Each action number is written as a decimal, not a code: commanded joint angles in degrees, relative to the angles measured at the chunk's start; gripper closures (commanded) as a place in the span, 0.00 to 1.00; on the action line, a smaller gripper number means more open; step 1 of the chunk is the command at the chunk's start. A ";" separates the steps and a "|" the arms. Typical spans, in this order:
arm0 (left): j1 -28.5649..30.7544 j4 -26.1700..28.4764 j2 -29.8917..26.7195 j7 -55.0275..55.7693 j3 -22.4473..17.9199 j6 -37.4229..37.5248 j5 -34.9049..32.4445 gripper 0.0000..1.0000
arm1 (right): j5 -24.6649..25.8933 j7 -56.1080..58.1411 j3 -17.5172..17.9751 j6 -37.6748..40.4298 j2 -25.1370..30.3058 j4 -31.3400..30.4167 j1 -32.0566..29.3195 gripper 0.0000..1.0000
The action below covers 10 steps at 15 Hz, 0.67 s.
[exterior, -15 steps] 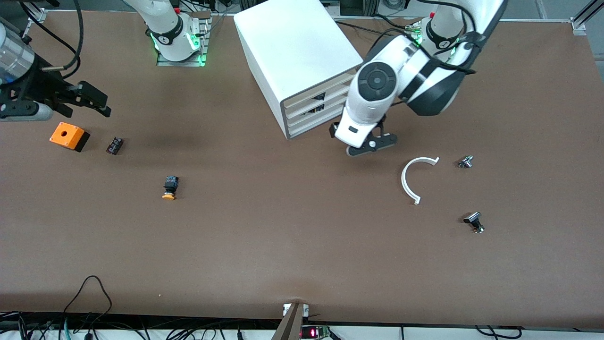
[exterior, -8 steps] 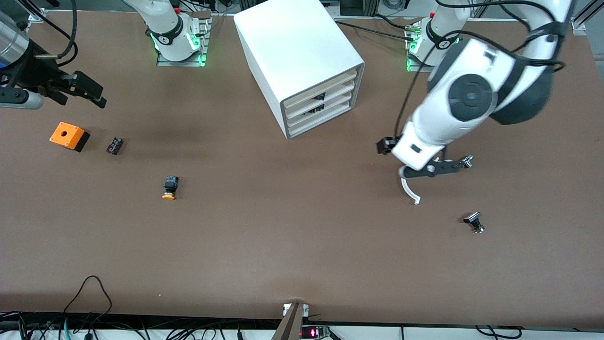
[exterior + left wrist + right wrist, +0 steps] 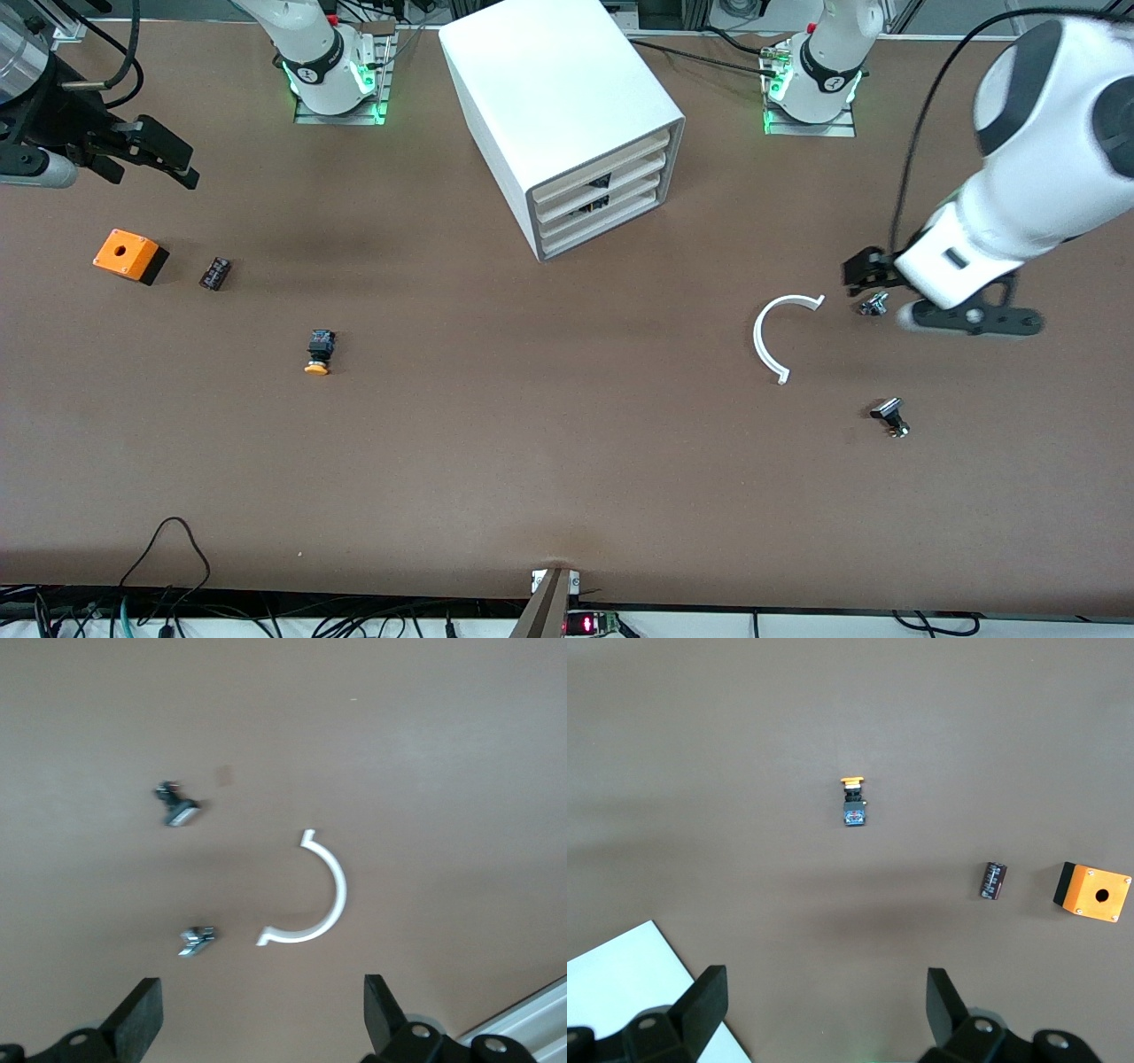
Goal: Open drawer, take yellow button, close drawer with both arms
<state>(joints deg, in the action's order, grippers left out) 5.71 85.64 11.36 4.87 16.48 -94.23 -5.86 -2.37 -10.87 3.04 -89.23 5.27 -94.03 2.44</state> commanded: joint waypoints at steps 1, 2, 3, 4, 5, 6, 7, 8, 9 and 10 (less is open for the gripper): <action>-5.43 9.26 -8.61 -6.97 -11.53 -1.48 4.26 0.00 | 0.61 1.29 0.65 1.34 0.00 1.31 -0.77 0.01; -7.18 11.37 -10.46 -6.89 -14.60 -2.88 4.80 0.00 | 0.61 2.94 0.65 1.34 0.00 1.31 -0.77 0.01; -8.07 13.05 -12.48 -6.98 -16.20 -4.46 4.81 0.00 | 0.70 4.61 0.65 1.34 0.09 1.31 -0.77 0.01; -8.08 15.15 -14.50 -6.37 -16.30 -6.30 4.81 0.00 | 0.70 5.59 0.39 1.34 0.00 1.31 -0.77 0.01; -7.90 16.74 -15.74 -6.37 -16.39 -7.54 4.81 0.00 | 0.79 5.59 0.30 1.34 0.00 1.31 -0.77 0.01; -7.82 16.93 -15.41 -6.54 -16.39 -7.55 4.90 0.00 | 0.79 5.25 0.30 1.34 0.09 1.39 -0.77 0.01; -7.47 16.84 -15.23 -6.28 -16.31 -6.76 4.90 0.00 | 0.79 5.24 0.30 1.34 0.09 1.40 -0.77 0.01; -7.20 16.32 -14.88 -6.45 -16.39 -5.80 4.90 0.00 | 0.79 5.16 0.30 1.34 0.09 1.40 -0.77 0.01; -7.03 16.05 -14.53 -6.45 -16.48 -5.53 4.90 0.00 | 0.88 5.16 0.30 1.34 0.09 1.40 -0.77 0.01; -7.02 15.88 -14.44 -6.63 -16.48 -5.09 4.90 0.00 | 0.88 5.16 0.30 1.43 0.09 1.31 -0.77 0.01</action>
<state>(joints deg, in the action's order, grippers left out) -0.89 100.74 -2.56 -1.03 0.82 -99.51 -1.78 -2.29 -6.65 2.92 -89.16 5.28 -93.77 2.35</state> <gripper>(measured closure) 0.000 0.004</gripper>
